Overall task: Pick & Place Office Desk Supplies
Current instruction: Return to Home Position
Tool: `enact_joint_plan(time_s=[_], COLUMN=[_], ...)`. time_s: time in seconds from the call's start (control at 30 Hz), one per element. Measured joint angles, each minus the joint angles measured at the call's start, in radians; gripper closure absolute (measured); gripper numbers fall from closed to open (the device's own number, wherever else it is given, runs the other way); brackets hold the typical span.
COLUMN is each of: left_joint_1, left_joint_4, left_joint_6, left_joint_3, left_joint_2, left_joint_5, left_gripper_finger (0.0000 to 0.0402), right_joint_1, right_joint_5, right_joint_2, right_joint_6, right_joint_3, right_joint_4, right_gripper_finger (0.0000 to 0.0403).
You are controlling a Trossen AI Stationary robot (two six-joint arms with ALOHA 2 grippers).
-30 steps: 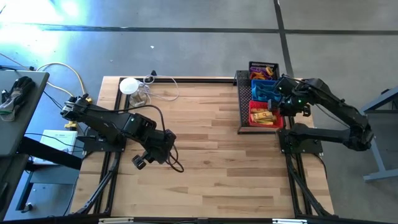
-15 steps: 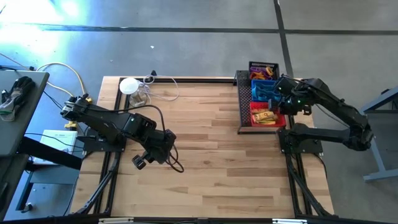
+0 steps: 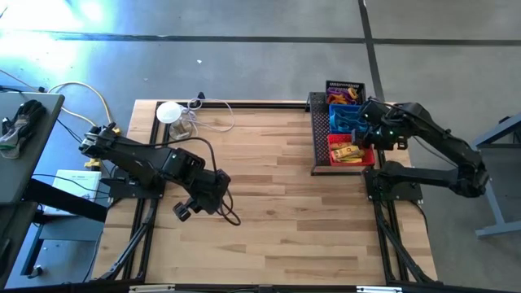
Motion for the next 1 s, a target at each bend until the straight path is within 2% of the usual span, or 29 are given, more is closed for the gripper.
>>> enact_joint_plan(time_s=[0.1,0.27,0.4,0.5,0.67,0.87,1.0], left_joint_1=[0.012,0.043,0.065,0.075,0.079,0.079,0.079], left_joint_4=[0.002,0.007,0.007,0.007,0.007,0.007,0.007], left_joint_6=[0.000,0.000,0.000,-0.001,0.000,0.000,-0.016], left_joint_3=[0.000,0.000,0.000,0.000,0.000,0.000,0.000], left_joint_2=[0.000,0.000,0.000,0.000,0.000,0.000,0.000], left_joint_5=[0.001,0.057,0.079,0.079,0.079,0.079,0.077], left_gripper_finger=[0.0267,0.0267,0.0267,0.0267,0.0267,0.0267,0.0267], right_joint_1=[0.000,0.000,0.000,0.000,0.000,0.000,0.017], right_joint_5=[-0.019,0.014,-0.014,0.010,0.063,0.019,0.033], right_joint_2=[-0.008,-0.022,-0.033,-0.036,-0.045,-0.077,-0.109], right_joint_6=[-0.002,-0.002,-0.003,-0.002,-0.003,0.004,0.025], right_joint_3=[0.001,0.002,0.003,0.017,0.073,0.163,0.225], right_joint_4=[0.000,0.031,0.036,0.034,0.034,0.011,-0.014], right_gripper_finger=[0.0215,0.0223,0.0228,0.0230,0.0230,0.0230,0.0230])
